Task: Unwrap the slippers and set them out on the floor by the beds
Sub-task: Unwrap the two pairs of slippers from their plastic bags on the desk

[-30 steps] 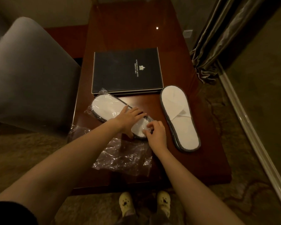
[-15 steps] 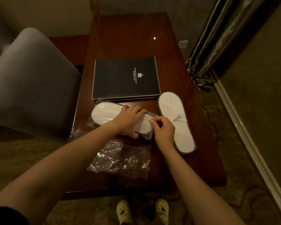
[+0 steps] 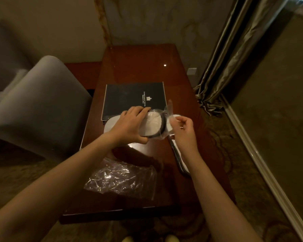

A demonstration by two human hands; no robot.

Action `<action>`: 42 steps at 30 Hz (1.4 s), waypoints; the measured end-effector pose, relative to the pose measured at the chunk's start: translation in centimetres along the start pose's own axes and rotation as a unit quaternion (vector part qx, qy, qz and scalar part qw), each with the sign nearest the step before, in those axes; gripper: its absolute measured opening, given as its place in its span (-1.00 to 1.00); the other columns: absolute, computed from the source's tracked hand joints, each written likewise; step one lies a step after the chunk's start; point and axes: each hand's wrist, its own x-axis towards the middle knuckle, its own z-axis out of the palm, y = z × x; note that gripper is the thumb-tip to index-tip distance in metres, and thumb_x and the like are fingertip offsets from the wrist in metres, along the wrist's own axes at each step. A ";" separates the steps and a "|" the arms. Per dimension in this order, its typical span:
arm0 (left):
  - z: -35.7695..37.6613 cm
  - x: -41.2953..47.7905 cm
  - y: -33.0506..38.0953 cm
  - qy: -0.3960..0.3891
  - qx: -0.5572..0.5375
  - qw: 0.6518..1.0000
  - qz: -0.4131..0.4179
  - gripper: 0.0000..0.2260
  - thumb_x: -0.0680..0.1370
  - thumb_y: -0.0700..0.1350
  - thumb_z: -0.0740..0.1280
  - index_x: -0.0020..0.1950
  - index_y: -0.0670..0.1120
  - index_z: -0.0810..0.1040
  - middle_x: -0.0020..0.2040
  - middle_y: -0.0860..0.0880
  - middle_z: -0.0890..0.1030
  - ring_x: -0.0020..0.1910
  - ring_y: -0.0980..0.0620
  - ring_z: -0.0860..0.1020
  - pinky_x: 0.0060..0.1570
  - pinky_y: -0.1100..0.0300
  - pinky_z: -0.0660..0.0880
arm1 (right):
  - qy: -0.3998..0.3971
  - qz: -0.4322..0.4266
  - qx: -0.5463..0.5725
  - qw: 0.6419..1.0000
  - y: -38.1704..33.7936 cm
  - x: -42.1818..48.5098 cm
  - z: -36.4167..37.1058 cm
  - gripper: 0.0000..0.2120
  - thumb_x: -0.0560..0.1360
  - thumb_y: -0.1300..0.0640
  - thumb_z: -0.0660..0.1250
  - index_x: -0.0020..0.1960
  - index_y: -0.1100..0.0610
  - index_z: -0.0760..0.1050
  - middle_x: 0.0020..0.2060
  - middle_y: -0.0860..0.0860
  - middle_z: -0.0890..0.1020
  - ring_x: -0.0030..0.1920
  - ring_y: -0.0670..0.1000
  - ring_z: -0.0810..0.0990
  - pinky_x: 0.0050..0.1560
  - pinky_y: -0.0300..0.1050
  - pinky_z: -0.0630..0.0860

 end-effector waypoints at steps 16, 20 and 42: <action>-2.7 -2.9 2.5 -0.007 -0.017 1.000 0.010 -0.06 0.26 0.18 0.44 0.51 -0.06 0.09 0.40 -0.07 0.30 0.36 -0.05 0.26 0.33 0.02 0.26 | -0.034 -0.076 -0.095 0.992 -2.2 -1.1 -2.8 -0.69 0.44 0.08 0.39 0.15 -0.03 0.41 -0.07 -0.19 0.54 -0.05 -0.18 0.54 -0.22 -0.37 0.43; -3.5 -3.4 3.5 -0.003 -0.034 0.999 0.031 -0.05 0.25 0.20 0.42 0.51 -0.02 0.04 0.41 -0.04 0.27 0.37 -0.03 0.23 0.34 0.04 0.23 | -0.015 -0.166 -0.173 0.971 -4.5 -0.1 -2.6 -0.93 0.48 0.14 0.35 -0.13 -0.02 0.54 -0.24 -0.16 0.60 -0.14 -0.07 0.62 -0.19 -0.30 0.53; -3.4 -5.1 3.4 0.038 0.023 0.999 0.028 0.02 0.23 0.24 0.42 0.53 -0.07 0.00 0.42 -0.11 0.27 0.38 -0.11 0.26 0.34 -0.01 0.27 | -0.096 -0.141 -0.271 0.947 -7.2 -5.1 -0.8 -0.85 0.51 0.09 0.29 -0.05 0.17 0.51 -0.18 0.10 0.61 -0.14 0.11 0.60 -0.10 0.06 0.57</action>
